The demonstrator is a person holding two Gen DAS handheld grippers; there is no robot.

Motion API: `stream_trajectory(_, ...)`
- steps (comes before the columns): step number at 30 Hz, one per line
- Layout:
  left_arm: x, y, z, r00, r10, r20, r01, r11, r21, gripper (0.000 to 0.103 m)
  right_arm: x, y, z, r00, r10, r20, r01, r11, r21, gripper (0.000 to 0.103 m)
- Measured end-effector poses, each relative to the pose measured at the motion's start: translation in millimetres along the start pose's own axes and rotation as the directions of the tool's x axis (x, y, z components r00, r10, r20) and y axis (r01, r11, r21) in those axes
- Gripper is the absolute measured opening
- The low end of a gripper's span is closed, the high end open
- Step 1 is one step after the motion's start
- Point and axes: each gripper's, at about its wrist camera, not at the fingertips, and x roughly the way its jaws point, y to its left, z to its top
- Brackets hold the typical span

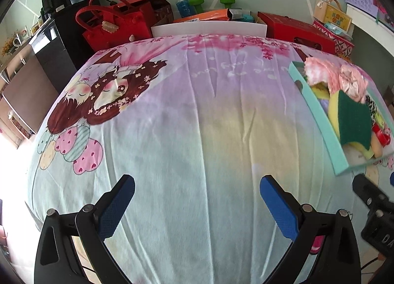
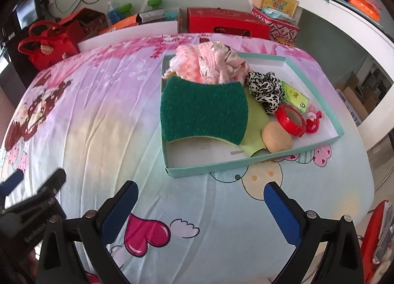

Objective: Organize soft objects

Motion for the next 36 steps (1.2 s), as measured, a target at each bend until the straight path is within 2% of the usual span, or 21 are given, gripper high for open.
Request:
stream_trajectory(4,1,2,-6,1.0,-0.006,0.001,0.006,1.0,-0.005,0.101,-1,4,-5,0.999,0.012,0.03,-0.012,1.0,0.005,0.103)
stream_trajectory(8,-8,8,-7,0.998,-0.036,0.043,0.037,0.999,-0.028,0.101,-4,7,-12,0.998,-0.004,0.069,0.003,1.0,0.015,0.103)
stream_trajectory(12,-15,8,-10,0.998,-0.008,0.068,0.008,1.0,-0.001,0.101,-9,9,-16,0.993,-0.007,0.114,0.004,1.0,0.026,0.103)
stream_trajectory(19,-22,9,-14,0.994,-0.003,0.106,0.002,1.0,0.008,0.101,-16,8,-21,0.984,-0.037,0.175,0.029,0.998,0.053,0.103)
stream_trajectory(28,-15,8,-14,0.996,0.004,0.089,-0.005,1.0,0.011,0.101,-15,8,-26,0.979,-0.077,0.189,0.064,0.995,0.071,0.103)
stream_trajectory(36,-18,6,-16,0.994,0.016,0.112,-0.018,1.0,0.016,0.101,-16,11,-26,0.975,-0.105,0.197,0.095,0.994,0.061,0.103)
